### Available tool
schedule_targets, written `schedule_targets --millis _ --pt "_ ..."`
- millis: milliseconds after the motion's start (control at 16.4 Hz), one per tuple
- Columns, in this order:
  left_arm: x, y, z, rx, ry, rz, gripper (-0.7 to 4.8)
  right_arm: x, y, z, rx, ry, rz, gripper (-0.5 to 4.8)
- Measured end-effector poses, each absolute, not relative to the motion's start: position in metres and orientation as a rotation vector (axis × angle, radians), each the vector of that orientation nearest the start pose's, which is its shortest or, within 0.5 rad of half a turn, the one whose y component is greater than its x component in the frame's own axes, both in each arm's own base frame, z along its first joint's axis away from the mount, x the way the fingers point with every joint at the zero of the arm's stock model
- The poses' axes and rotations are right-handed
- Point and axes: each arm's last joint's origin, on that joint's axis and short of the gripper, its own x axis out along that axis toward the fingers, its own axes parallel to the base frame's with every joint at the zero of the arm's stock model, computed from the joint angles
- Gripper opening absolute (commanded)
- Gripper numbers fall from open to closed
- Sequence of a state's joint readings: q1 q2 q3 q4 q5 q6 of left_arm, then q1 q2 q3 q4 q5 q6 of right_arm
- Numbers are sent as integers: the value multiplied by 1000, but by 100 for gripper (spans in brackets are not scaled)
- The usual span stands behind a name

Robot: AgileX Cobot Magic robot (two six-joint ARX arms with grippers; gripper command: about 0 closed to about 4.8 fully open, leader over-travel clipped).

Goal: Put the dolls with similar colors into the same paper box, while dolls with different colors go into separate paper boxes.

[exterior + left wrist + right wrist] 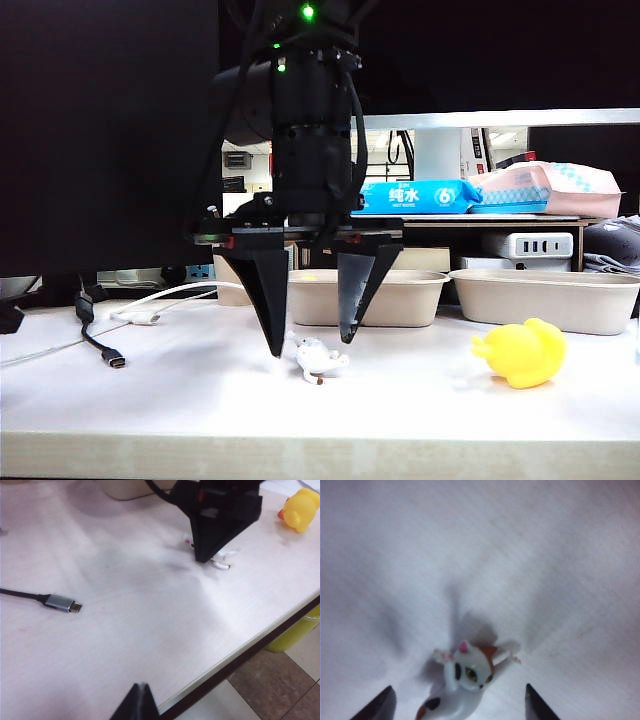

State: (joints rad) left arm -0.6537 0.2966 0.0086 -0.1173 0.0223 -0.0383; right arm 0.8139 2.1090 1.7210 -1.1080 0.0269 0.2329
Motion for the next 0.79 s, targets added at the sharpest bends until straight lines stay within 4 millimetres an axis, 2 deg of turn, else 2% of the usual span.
schedule_targets --millis 305,549,671,732,793 --pt "86 -66 130 92 405 -659 -5 284 298 195 -417 1444 443 323" --pt "86 -66 130 92 405 -659 -5 280 294 183 -425 1490 412 319" --pt "86 -66 131 92 405 -659 -5 280 294 183 -418 1480 414 304" --pt "86 -66 131 92 405 -659 -5 281 295 183 -410 1472 415 283" --pt "86 -66 131 91 403 -659 -5 281 296 183 -401 1464 415 235"
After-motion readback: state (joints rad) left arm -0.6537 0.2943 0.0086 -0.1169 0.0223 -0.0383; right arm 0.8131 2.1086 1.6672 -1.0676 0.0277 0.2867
